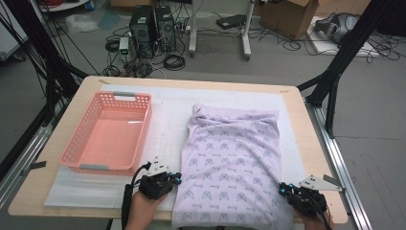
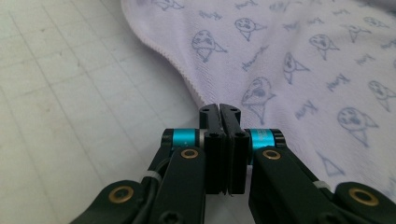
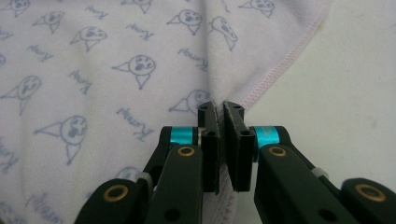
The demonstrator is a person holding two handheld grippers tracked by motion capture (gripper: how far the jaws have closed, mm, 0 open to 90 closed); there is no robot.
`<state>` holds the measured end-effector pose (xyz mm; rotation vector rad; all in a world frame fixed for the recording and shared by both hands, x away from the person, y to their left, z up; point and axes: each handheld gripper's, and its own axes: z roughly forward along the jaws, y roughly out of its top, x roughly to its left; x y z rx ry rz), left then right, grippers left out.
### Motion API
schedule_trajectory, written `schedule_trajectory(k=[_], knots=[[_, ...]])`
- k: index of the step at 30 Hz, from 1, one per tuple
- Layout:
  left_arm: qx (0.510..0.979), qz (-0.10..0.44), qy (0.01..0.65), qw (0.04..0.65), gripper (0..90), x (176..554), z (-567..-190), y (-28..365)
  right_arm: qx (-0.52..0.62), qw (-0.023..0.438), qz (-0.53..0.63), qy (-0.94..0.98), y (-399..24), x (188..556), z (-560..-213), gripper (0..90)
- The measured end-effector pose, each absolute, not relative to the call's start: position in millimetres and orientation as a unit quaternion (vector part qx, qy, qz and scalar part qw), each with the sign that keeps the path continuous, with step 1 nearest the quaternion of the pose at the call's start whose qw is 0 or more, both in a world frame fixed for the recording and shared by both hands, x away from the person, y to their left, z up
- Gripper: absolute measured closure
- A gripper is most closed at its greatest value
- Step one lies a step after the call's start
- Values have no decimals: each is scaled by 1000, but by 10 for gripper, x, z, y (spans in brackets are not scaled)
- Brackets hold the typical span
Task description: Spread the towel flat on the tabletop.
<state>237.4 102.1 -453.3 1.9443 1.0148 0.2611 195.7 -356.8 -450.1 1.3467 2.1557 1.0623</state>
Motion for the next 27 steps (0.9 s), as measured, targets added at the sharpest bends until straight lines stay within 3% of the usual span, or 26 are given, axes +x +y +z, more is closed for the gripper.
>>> schedule_trajectory(k=[18,27], knots=[[764,96,411,489,882,1867,-4466,1219,458,175,379,785,-3643,1517,-4454,853],[750,118,454,467,882,2324,-4453,1122,473,199,397,761,-3674,1912,-4400,853]])
